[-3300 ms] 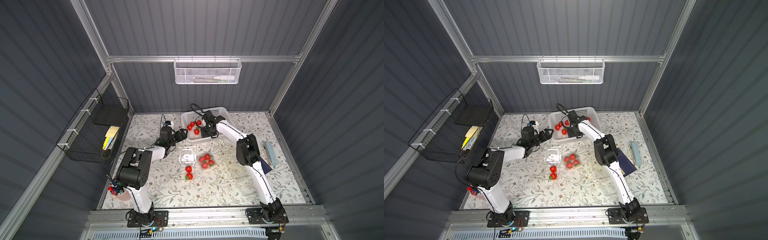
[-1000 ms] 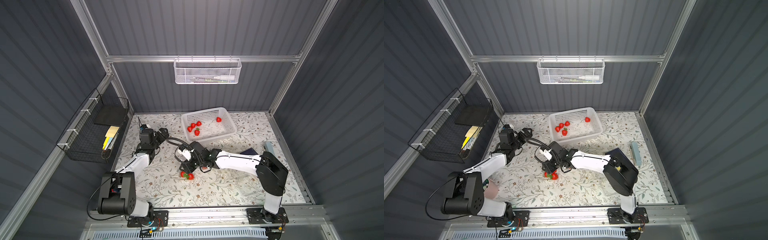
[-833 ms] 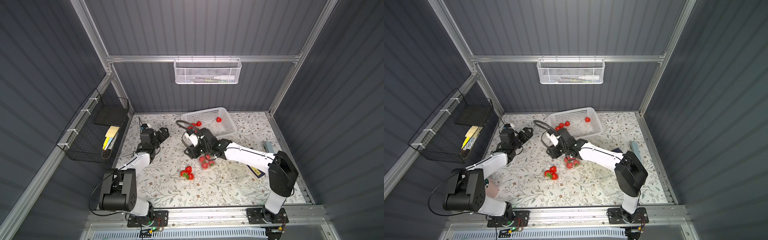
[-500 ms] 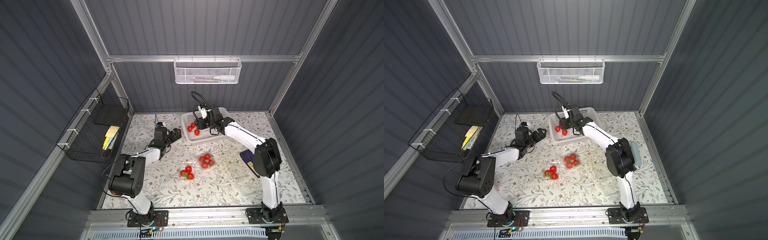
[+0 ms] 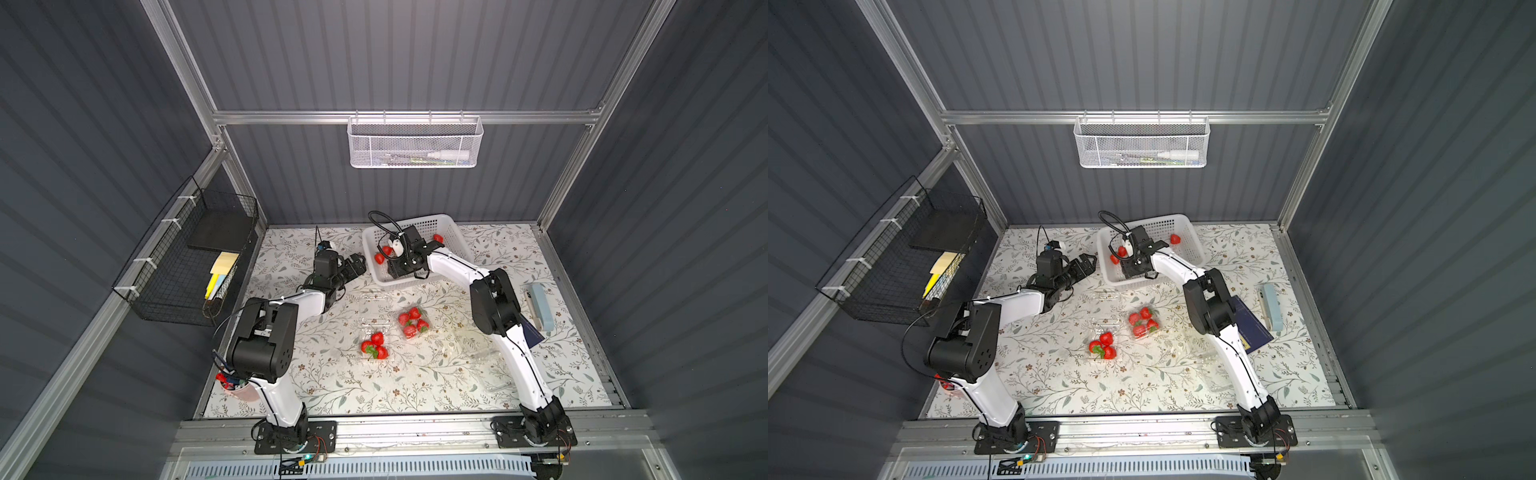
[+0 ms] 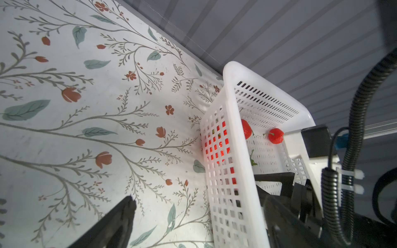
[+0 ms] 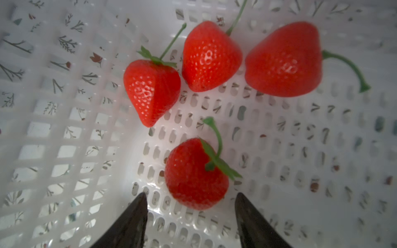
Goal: Pack strawberries into containers
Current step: Pick up the strawberry from the basket.
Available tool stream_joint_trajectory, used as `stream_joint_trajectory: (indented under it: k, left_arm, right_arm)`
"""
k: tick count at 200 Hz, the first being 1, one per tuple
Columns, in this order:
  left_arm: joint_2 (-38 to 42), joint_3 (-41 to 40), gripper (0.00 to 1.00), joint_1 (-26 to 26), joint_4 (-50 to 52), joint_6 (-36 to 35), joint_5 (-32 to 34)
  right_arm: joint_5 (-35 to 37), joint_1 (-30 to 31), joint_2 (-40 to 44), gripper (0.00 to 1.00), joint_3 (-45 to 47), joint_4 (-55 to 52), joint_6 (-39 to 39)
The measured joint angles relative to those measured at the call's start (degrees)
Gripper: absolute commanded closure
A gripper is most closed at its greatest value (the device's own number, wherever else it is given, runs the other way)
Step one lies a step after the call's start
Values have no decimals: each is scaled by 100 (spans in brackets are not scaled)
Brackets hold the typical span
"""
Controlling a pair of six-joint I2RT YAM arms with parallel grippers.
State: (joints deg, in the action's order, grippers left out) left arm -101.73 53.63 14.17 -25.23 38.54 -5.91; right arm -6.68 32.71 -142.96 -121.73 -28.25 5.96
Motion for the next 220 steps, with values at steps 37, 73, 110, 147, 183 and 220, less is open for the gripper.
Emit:
stream_joint_trajectory:
  k: [37,73,110,147,183,220]
  left_arm:
    - [-9,0,5,0,-13,0,-13]
    - [-68,2,5,0,-13,0,-11]
    - [-107,11,5,0,-13,0,-11]
    - [-103,13,5,0,-9,-2,-13]
    - [87,-28,5,0,22,-11,-11]
    - [605,-223,4,0,94,-48,-11]
  right_arm:
    - [2,-4,-136,37,-188,319,70]
    - [13,-4,-422,49,-323,562,195]
    - [26,-15,-444,62,-374,610,273]
    - [-63,-9,-109,73,125,765,304]
    - [-166,-9,815,79,1012,1036,310]
    - [-306,-4,1932,81,1775,1410,396]
